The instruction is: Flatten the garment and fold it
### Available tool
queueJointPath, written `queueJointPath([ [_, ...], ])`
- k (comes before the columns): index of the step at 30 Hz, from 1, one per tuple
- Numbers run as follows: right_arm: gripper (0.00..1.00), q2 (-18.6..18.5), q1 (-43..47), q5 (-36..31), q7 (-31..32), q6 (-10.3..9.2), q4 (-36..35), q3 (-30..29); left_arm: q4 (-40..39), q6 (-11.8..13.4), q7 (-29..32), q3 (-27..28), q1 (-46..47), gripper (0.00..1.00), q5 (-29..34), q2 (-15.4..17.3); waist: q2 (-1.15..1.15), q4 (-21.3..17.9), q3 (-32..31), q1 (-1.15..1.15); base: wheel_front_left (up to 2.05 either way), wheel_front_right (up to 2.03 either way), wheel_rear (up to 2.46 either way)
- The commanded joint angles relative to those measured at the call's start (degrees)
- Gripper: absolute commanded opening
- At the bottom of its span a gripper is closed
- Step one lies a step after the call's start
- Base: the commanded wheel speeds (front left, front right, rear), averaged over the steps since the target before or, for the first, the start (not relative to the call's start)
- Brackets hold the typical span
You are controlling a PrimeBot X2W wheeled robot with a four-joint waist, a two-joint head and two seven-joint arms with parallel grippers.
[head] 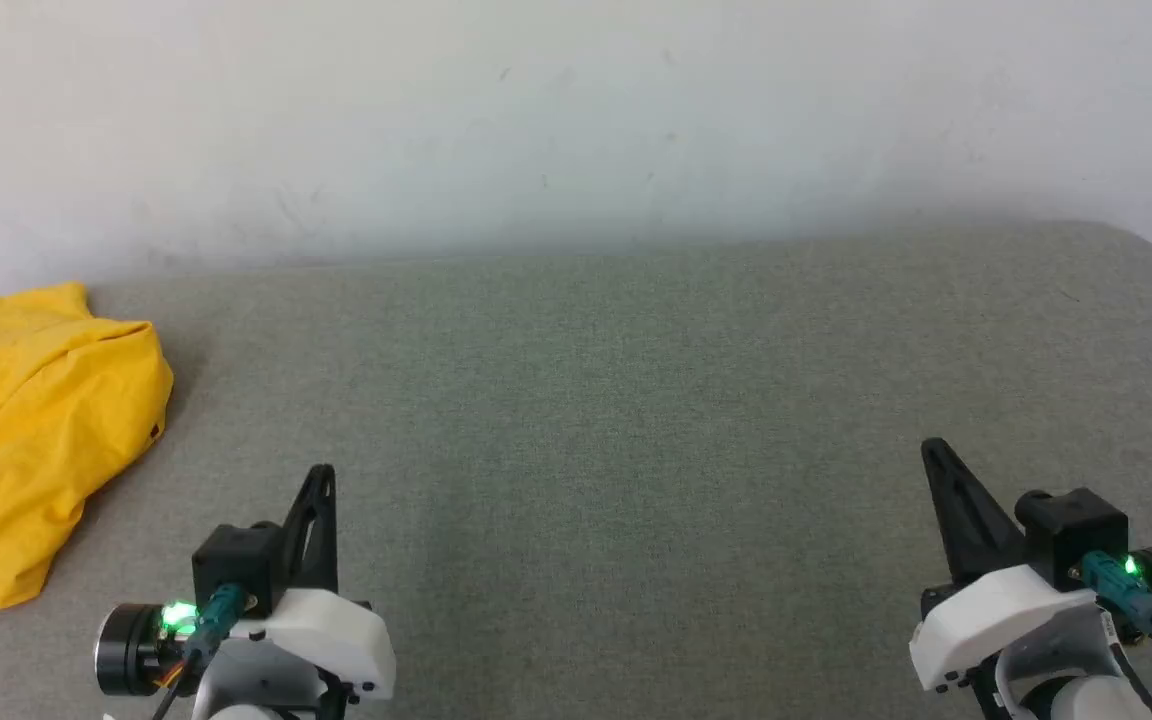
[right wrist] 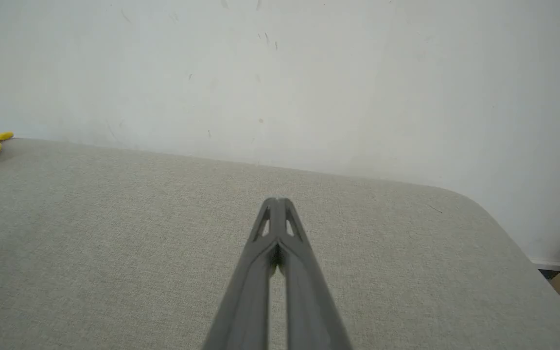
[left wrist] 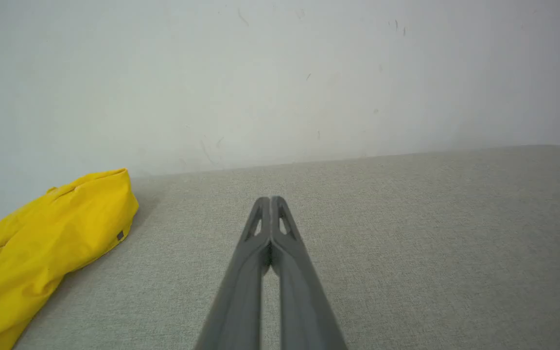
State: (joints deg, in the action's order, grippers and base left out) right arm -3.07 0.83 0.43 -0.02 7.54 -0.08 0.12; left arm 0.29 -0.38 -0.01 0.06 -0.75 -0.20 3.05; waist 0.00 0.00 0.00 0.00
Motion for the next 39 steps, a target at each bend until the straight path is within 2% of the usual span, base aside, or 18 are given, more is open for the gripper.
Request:
queueJointPath([
  [1,0.0,0.2,-0.8,-0.4,0.0,-0.05,0.1,-0.1,-0.3,0.4,0.0,-0.1,0.7,0.0,0.2,-0.2,0.0,0.0,0.0,0.0,0.0,0.0,0.0],
  [26,0.0,0.2,-0.8,-0.4,0.0,-0.05,0.1,-0.1,-0.3,0.4,0.0,-0.1,0.7,0.0,0.2,-0.2,0.0,0.0,0.0,0.0,0.0,0.0,0.0],
  [27,1.0,0.0,0.0,0.0,0.0,0.0,0.0,0.0,0.0,0.0,0.0,0.0,0.0,1.0,0.0,0.0,0.0,0.0,0.0,0.0,0.0,0.0,0.0],
  [39,1.0,0.0,0.1,1.6,-1.3,0.0,0.4,-0.2,0.1,0.0,-1.3,-0.5,0.4,1.0,-1.8,0.0,0.0,0.1,0.2,0.0,0.0,0.0,0.0],
])
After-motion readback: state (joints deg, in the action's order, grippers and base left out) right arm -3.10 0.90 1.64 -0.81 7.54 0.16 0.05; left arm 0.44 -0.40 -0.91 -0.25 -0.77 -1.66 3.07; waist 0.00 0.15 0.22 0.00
